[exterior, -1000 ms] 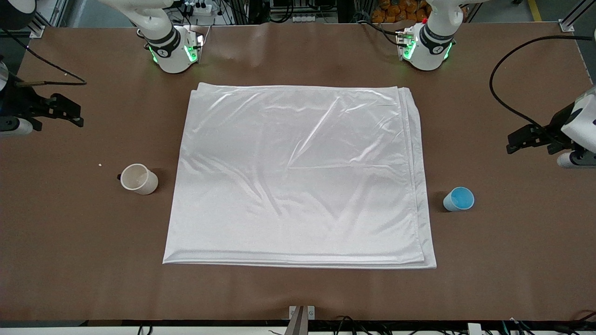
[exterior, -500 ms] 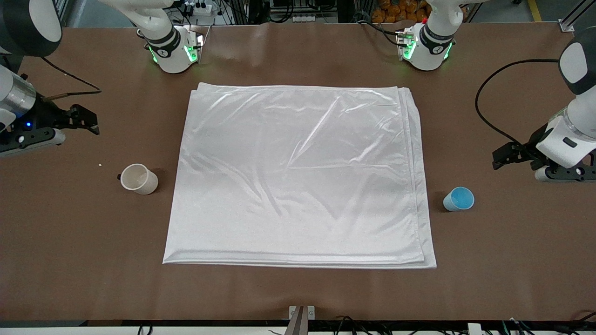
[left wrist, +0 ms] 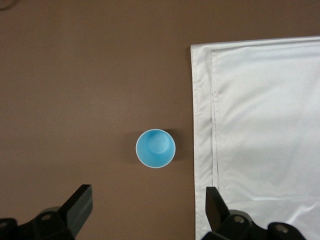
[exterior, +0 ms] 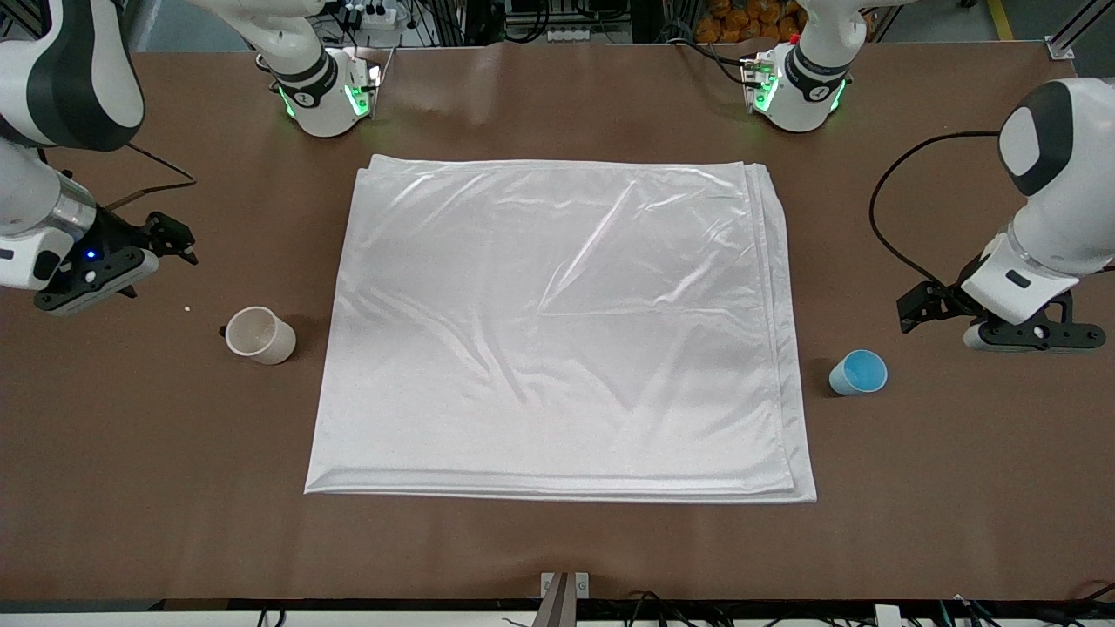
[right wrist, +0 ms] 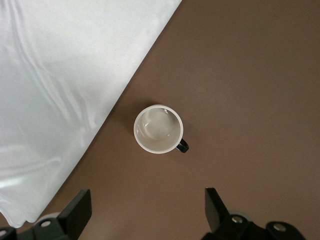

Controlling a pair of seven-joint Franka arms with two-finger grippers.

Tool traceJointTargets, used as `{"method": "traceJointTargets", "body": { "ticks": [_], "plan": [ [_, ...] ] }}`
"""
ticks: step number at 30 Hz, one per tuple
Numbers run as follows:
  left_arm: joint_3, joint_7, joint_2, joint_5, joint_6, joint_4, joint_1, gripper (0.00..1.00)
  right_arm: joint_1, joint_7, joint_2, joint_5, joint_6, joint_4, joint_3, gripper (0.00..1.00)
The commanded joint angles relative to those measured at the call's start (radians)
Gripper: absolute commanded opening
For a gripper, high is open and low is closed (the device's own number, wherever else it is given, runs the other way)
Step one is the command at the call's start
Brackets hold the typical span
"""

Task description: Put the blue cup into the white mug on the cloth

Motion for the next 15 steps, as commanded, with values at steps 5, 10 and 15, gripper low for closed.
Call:
{"method": "traceJointTargets", "body": {
  "ticks": [5,10,15],
  "plan": [
    [-0.002,-0.03,0.002,0.033,0.277,-0.193,0.009,1.0,-0.033,-0.22,0.039,-0.005,0.079,-0.048,0.008,1.0],
    [-0.002,-0.03,0.032,0.05,0.312,-0.203,0.022,1.0,-0.05,-0.344,0.052,-0.005,0.146,-0.103,0.008,1.0],
    [-0.004,-0.03,0.072,0.05,0.343,-0.2,0.026,1.0,-0.08,-0.495,0.093,-0.005,0.211,-0.134,0.008,1.0]
  ]
}}
